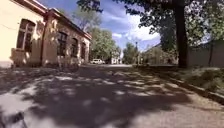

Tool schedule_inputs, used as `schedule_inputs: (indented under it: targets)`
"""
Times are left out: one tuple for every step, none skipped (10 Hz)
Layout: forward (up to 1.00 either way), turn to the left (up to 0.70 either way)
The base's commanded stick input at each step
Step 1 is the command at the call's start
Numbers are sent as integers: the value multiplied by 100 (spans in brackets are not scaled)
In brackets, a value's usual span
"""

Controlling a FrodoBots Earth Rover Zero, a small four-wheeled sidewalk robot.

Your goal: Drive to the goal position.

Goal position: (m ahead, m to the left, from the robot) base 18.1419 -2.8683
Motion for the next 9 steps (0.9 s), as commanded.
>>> schedule_inputs:
  targets:
    - [70, 6]
    - [70, 6]
    - [70, 6]
    - [70, 6]
    - [70, 6]
    - [70, 6]
    - [70, 6]
    - [70, 6]
    - [70, 6]
